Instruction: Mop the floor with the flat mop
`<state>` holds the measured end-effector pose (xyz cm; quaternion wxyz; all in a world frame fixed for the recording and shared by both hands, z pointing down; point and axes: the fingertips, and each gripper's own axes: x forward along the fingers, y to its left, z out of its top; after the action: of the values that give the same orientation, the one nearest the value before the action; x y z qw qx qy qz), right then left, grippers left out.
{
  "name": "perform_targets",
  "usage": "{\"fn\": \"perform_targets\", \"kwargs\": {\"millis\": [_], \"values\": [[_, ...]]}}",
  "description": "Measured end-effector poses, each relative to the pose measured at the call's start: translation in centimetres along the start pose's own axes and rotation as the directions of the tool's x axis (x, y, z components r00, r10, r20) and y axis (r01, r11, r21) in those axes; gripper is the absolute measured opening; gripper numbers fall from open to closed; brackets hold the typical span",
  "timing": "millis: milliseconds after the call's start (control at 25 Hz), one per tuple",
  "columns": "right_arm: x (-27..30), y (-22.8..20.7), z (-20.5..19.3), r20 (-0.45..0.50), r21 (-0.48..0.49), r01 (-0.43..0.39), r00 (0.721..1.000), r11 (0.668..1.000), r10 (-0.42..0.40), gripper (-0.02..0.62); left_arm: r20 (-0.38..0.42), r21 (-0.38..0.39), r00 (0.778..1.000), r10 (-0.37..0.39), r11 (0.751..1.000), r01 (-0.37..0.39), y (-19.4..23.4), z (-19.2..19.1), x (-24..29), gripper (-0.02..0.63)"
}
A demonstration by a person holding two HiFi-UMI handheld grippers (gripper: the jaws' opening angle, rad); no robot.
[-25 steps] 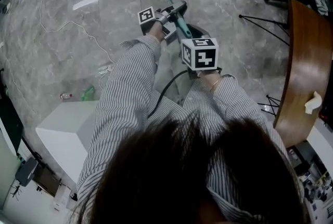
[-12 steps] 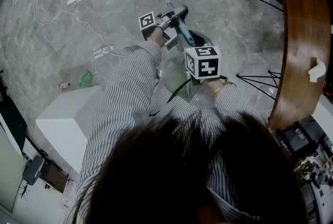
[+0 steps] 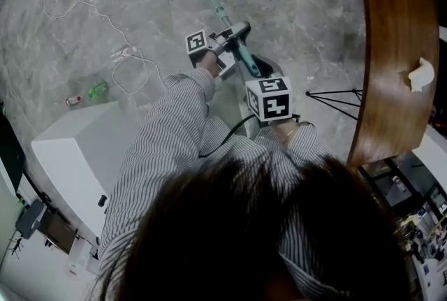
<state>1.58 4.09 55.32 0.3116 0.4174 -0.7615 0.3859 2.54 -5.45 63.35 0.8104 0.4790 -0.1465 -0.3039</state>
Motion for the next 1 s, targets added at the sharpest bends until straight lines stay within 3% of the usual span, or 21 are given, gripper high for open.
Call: {"fn": "perform_targets", "kwargs": {"millis": [240,560,800,1000], "values": [[-5.8,-2.8,-7.9,-0.005,-0.029,-0.006,1.0,1.0,0.006,0.117,0.036,-0.007,0.999,-0.04,0.999,0.04,4.9,-8.4,-0.5,0.081],[-12.7,-4.1,-16.5,-0.03,-0.05,-0.014,0.999,0.999,0.012,0.117,0.013,-0.013,1.0,-0.014,1.0,0.014,9.8,-18.6,-2.0,0.081],[-15.8,-4.7,-20.1,-0.059,-0.054,-0.017,0.998,0.998,0.014,0.117,-0.024,-0.026,0.999,0.022,0.999,-0.023,12.0,-23.2,-2.7,0.08],[-16.5,-4.4,-20.4,-0.064,-0.044,-0.023,0.998,0.999,0.02,0.117,-0.068,-0.026,0.995,0.076,0.997,-0.078,12.1,-24.2,-3.0,0.08]]}}
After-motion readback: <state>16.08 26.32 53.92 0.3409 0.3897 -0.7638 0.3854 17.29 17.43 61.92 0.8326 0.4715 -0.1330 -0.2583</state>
